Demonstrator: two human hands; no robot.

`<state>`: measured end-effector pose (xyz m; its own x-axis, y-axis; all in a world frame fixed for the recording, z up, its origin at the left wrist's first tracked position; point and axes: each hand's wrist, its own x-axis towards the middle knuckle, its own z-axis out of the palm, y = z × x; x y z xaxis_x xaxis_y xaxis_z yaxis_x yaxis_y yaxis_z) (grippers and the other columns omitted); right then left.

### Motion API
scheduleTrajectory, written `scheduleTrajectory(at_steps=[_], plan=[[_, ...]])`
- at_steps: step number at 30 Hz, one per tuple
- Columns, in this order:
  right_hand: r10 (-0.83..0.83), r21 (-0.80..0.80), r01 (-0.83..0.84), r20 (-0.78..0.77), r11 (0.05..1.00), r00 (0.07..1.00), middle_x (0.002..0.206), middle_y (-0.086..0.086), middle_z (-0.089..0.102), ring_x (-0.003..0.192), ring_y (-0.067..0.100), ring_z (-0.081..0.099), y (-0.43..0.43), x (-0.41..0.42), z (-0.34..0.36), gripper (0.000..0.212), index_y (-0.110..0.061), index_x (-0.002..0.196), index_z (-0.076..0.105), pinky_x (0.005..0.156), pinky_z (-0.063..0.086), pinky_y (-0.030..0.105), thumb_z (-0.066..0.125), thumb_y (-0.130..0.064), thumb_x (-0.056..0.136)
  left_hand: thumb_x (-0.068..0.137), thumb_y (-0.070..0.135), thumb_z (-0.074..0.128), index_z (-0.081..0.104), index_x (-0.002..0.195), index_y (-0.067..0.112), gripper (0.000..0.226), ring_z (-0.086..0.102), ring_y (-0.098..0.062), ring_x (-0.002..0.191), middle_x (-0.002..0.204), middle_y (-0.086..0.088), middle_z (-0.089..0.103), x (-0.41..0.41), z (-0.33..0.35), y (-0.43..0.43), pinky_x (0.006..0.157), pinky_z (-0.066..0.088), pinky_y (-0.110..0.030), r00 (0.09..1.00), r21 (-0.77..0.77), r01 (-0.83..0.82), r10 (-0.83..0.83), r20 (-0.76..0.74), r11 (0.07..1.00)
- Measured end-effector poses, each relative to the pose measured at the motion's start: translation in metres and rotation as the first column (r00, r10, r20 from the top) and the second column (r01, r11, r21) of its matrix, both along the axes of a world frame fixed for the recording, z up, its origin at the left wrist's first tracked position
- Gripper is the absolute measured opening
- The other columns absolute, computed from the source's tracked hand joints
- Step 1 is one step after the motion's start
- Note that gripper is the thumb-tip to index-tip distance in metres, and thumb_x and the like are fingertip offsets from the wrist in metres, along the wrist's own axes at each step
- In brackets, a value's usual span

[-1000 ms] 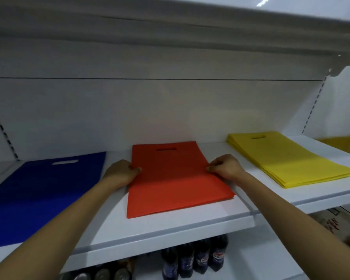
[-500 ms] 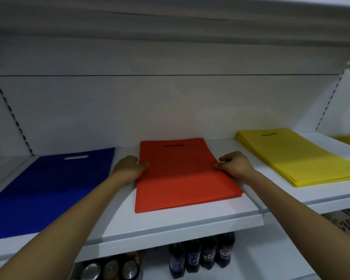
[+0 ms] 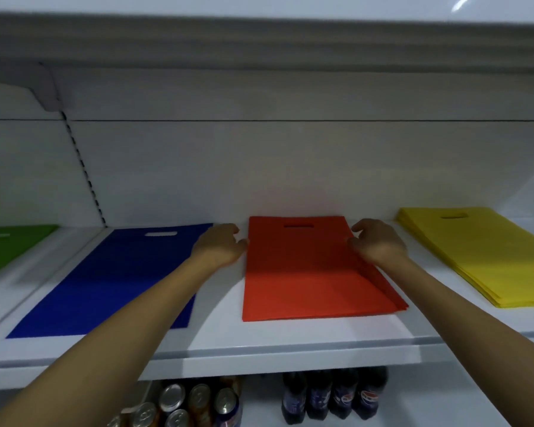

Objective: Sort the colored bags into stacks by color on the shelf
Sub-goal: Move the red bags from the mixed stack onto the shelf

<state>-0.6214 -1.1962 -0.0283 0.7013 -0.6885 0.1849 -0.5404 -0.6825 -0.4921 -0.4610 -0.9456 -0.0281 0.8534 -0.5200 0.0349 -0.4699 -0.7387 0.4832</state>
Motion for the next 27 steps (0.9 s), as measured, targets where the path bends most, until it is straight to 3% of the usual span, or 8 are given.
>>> scheduleTrajectory(at_steps=[6,10,12,16,21,27], plan=[[0.203,-0.047,-0.200,0.074,0.979,0.976,0.122,0.004,0.062,0.115,0.024,0.056,0.083,0.060,0.027,0.037,-0.021,0.120,0.060,0.090,0.043,0.029,0.067,-0.032,0.085,0.097,0.044,0.046,0.042,0.140,0.024,0.048,0.058,-0.020,0.109,0.127,0.001,0.059,0.012,0.040,0.073,0.092,0.050,-0.035,0.983,0.021,-0.087,0.083,0.165,0.996],[0.393,-0.003,-0.395,0.110,0.919,0.913,0.114,0.004,0.064,0.103,0.020,0.059,0.167,0.108,0.035,0.036,-0.020,0.121,0.058,0.076,0.039,0.022,0.065,-0.030,0.088,0.095,0.045,0.048,0.050,0.134,0.025,0.044,0.060,-0.020,0.106,0.114,0.003,0.067,0.017,0.049,0.163,0.086,0.049,-0.031,0.921,0.002,-0.222,0.209,0.330,0.975],[0.485,0.041,-0.490,0.098,0.871,0.869,0.113,0.002,0.062,0.095,0.018,0.058,0.220,0.130,0.038,0.039,-0.022,0.126,0.054,0.077,0.044,0.024,0.063,-0.034,0.090,0.093,0.045,0.050,0.054,0.130,0.025,0.042,0.061,-0.023,0.107,0.109,0.004,0.069,0.015,0.051,0.219,0.083,0.049,-0.032,0.882,0.003,-0.300,0.276,0.383,0.954],[0.652,0.027,-0.656,0.092,0.754,0.753,0.108,0.000,0.061,0.094,0.017,0.056,0.342,0.167,0.040,0.040,-0.021,0.128,0.053,0.081,0.049,0.029,0.060,-0.034,0.090,0.090,0.044,0.053,0.058,0.122,0.025,0.038,0.060,-0.025,0.109,0.109,0.005,0.069,0.008,0.052,0.349,0.083,0.050,-0.035,0.820,0.007,-0.473,0.437,0.370,0.881],[0.794,-0.030,-0.797,0.114,0.603,0.597,0.099,0.003,0.067,0.099,0.024,0.063,0.518,0.197,0.038,0.031,-0.019,0.112,0.067,0.081,0.048,0.031,0.068,-0.033,0.083,0.091,0.046,0.052,0.056,0.126,0.026,0.040,0.058,-0.020,0.111,0.111,0.010,0.068,-0.019,0.042,0.532,0.085,0.047,-0.032,0.695,-0.017,-0.690,0.670,0.260,0.723],[0.896,0.014,-0.903,0.123,0.429,0.427,0.084,-0.006,0.063,0.088,0.020,0.063,0.697,0.205,0.021,0.022,-0.025,0.099,0.069,0.074,0.048,0.030,0.069,-0.038,0.081,0.093,0.048,0.051,0.059,0.123,0.026,0.038,0.060,-0.017,0.100,0.118,0.005,0.063,-0.061,0.028,0.700,0.076,0.052,-0.032,0.544,-0.053,-0.827,0.821,0.175,0.559]])
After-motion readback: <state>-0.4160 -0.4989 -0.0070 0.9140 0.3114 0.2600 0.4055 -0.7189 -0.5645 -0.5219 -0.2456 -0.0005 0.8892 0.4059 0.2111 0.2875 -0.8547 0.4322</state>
